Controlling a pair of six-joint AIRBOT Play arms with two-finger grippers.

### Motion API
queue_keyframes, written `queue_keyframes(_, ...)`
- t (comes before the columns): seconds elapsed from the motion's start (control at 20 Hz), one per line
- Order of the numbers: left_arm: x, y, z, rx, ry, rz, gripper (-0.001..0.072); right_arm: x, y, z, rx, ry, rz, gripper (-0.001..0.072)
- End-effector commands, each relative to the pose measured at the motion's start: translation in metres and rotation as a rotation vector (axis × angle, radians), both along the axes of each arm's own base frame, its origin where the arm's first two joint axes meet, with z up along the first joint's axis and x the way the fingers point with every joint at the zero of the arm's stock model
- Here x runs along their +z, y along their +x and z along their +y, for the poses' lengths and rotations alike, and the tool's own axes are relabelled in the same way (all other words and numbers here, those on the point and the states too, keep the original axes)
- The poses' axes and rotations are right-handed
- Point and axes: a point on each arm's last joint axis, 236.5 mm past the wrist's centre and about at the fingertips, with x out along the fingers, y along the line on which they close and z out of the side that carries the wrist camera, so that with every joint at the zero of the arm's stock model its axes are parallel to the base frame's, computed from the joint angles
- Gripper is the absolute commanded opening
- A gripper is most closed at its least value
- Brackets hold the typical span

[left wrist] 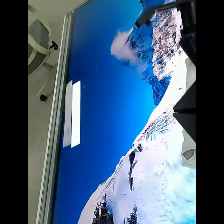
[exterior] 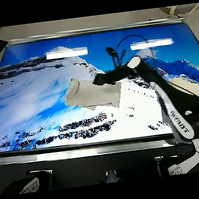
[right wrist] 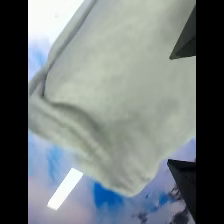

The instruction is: Fold the shirts.

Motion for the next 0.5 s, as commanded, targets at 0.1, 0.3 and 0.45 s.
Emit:
queue_keyframes(0.1, -0.011, 0.0, 0.006, 0.01, 0.04, 0.018, 0.0025, -0.058, -0.045, -0.166, -0.106, -0.335, 0.303, 0.0628)
queue_keyframes(0.3, -0.026, 0.0, -0.003, -0.01, 0.036, 0.052, 0.0026, -0.089, -0.046, -0.108, -0.174, -0.104, 0.34, 0.0625)
queue_keyframes(0.45, -0.029, -0.003, -0.014, -0.038, 0.036, 0.057, 0.0025, -0.096, -0.036, -0.078, -0.202, -0.011, 0.345, 0.0625)
